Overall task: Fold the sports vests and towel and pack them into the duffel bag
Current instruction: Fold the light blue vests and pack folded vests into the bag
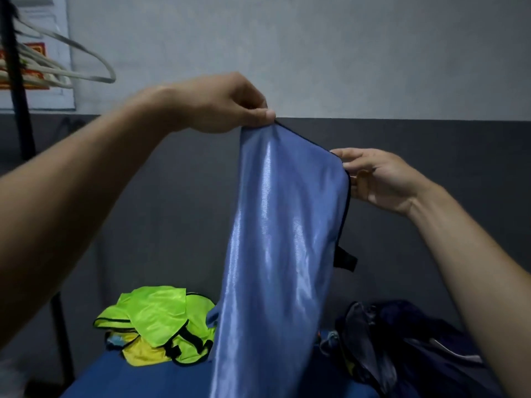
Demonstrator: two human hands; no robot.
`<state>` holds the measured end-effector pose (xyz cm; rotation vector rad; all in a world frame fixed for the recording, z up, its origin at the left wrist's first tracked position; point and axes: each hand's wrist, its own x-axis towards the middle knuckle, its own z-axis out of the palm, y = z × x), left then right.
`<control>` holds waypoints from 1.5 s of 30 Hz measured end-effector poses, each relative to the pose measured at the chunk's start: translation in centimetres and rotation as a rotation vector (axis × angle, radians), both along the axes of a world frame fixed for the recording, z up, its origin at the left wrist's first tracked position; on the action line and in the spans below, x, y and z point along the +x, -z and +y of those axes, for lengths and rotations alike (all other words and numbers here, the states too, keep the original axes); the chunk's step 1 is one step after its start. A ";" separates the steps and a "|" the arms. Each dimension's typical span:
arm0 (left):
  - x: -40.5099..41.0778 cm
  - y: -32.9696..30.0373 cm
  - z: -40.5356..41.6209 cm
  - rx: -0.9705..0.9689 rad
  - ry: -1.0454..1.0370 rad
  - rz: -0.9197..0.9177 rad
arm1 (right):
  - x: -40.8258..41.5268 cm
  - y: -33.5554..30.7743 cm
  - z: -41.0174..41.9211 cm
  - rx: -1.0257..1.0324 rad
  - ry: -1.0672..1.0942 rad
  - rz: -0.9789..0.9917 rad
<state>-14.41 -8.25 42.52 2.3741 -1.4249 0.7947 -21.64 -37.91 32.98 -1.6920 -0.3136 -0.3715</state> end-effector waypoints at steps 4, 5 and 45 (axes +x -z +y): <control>-0.5 0.4 -0.3 0.074 -0.143 -0.149 | -0.3 -1.1 1.0 -0.032 0.144 -0.069; -0.7 0.6 -0.4 0.096 -0.185 -0.162 | -0.2 -1.5 1.2 -0.031 0.183 -0.093; 3.7 20.7 -3.3 -0.746 0.298 0.942 | 12.8 8.1 4.4 -0.308 0.285 -0.015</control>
